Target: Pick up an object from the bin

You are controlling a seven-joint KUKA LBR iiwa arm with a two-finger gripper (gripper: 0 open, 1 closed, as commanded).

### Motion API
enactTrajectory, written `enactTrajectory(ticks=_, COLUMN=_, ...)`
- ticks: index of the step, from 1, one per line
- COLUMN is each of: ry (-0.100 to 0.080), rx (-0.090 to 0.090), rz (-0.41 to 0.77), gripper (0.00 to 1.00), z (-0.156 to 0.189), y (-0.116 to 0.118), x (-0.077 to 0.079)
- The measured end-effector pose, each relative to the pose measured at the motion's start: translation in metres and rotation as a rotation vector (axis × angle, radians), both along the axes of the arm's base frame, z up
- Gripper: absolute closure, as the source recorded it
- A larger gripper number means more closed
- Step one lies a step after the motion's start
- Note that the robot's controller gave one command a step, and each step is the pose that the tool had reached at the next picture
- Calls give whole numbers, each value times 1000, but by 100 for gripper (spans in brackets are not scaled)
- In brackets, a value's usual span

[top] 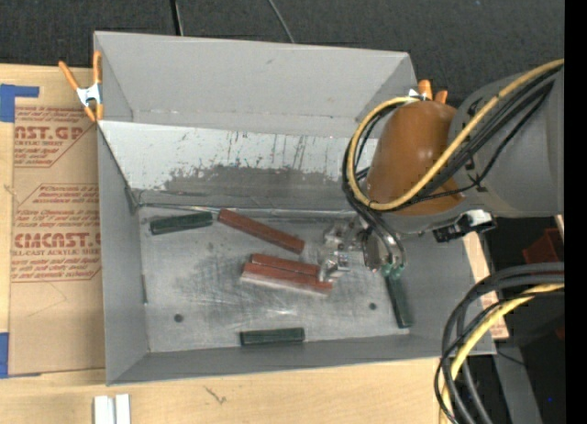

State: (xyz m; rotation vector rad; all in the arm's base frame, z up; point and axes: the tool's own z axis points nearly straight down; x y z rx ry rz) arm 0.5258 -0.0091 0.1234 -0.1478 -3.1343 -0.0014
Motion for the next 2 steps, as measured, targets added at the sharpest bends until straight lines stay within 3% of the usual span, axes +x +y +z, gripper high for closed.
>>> enactTrajectory(ticks=1, ry=1, rx=0, rz=5, gripper=100, z=67, y=-4, x=-14)
enactTrajectory(ticks=2, ry=-16, rx=-1, rz=44, gripper=100, z=44, y=19, x=1)
